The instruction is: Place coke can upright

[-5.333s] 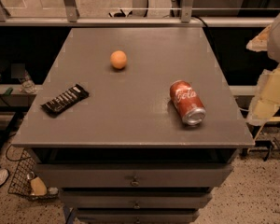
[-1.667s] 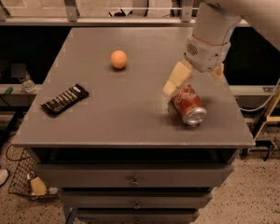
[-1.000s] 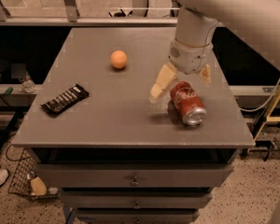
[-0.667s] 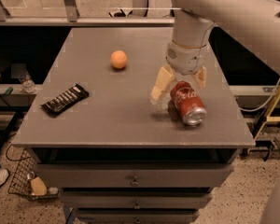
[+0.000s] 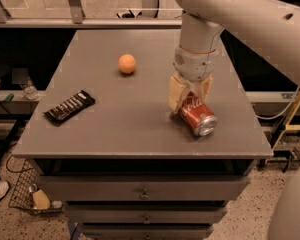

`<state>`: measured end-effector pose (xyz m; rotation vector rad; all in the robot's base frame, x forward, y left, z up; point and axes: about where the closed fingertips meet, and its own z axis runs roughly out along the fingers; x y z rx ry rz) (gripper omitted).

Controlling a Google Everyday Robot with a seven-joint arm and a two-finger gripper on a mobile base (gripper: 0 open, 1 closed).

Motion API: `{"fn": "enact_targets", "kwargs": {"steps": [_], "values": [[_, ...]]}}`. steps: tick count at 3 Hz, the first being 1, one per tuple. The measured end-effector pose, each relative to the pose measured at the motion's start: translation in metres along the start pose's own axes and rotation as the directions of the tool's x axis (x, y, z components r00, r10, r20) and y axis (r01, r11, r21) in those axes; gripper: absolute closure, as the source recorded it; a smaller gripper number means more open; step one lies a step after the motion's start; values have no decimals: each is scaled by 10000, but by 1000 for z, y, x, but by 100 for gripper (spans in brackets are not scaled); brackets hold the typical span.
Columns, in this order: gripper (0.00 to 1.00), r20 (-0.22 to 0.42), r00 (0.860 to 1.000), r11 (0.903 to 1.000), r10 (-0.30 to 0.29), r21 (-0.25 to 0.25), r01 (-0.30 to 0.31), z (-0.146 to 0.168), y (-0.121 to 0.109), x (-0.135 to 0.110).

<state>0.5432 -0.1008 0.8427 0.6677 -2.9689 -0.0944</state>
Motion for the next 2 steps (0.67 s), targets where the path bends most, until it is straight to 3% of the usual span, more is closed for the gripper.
{"fn": "enact_targets", "kwargs": {"steps": [1,2], "values": [[84,332,9990,9994,-311,-129,315,-8,5,-2],[100,1326,9858,9922,-1031,-567,1114,-30,9,1]]}}
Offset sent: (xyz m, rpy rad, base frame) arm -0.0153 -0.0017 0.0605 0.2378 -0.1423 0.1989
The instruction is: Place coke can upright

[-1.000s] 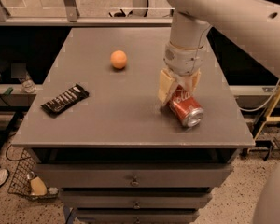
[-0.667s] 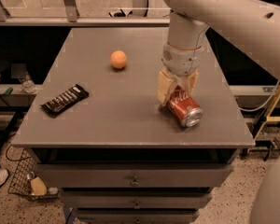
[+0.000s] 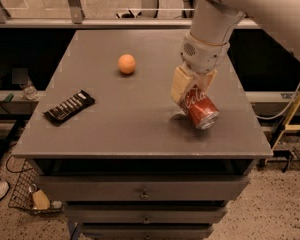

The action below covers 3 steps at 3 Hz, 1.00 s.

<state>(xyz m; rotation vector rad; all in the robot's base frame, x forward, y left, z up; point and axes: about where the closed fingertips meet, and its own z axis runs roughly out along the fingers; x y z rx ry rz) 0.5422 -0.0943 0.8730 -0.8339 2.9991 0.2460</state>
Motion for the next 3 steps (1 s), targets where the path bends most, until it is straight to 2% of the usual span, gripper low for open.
{"fn": "enact_targets", "kwargs": {"steps": [1,2,3], "values": [[100,1357,9871,9927,-853,-727,958,-27,-2,3],[100,2960,9426,9691,-1546,-1403,2030,-42,-1,9],[100,4842,8561,9382,-1805,-1764,2976,-52,1,15]]}}
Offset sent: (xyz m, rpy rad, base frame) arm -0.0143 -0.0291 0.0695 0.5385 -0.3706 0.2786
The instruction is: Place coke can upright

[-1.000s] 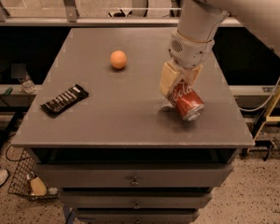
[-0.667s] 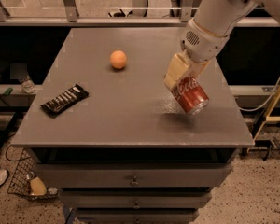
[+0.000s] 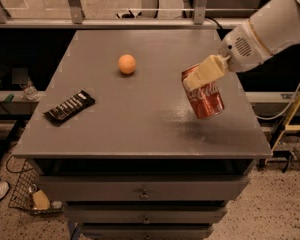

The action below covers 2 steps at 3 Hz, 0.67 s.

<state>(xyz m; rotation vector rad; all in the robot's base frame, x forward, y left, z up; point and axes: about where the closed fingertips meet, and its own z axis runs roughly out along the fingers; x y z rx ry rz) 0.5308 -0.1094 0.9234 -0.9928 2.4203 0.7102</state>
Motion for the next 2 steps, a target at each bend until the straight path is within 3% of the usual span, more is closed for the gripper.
{"fn": "enact_targets", "kwargs": {"steps": [1,2], "values": [[100,2102,9769,9978,-391,-447,496,-4,2,-1],[100,3857,9195,9933,-757,-518,1035,-5,1,-8]]}}
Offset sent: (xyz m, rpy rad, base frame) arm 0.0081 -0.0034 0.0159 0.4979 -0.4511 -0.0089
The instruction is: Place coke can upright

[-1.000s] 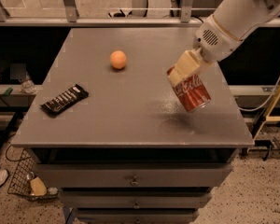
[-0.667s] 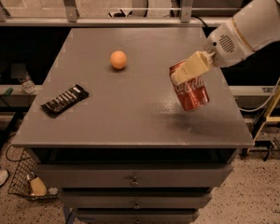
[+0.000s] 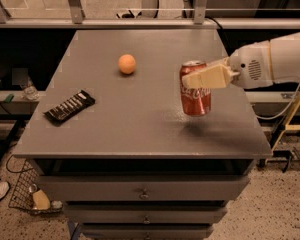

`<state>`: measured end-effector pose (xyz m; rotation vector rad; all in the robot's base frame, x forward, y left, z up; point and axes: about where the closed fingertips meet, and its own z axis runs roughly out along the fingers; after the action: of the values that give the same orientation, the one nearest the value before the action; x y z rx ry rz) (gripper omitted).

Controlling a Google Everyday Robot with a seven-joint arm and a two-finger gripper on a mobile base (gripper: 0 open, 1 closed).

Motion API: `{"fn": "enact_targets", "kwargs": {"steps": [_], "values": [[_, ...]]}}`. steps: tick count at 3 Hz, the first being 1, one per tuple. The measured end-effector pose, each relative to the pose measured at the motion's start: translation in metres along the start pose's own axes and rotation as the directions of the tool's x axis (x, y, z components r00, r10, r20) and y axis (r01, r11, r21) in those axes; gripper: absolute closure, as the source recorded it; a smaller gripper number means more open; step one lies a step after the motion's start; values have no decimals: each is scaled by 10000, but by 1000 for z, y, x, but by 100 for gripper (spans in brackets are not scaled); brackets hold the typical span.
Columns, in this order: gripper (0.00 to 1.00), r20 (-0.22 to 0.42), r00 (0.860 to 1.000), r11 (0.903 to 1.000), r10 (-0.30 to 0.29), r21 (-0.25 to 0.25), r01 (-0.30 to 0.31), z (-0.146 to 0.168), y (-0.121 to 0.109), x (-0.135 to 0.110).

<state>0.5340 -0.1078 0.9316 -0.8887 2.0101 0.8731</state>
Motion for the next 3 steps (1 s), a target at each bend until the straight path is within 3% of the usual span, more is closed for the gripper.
{"fn": "enact_targets", "kwargs": {"steps": [1,2,3], "values": [[100,375,9976,9983,-587,20,587,-3,3,-8],[100,345,9977,9983,-586,15,586,-2,3,-7],[100,913,9919,9954,-880,-300,910,3,4,-5]]}}
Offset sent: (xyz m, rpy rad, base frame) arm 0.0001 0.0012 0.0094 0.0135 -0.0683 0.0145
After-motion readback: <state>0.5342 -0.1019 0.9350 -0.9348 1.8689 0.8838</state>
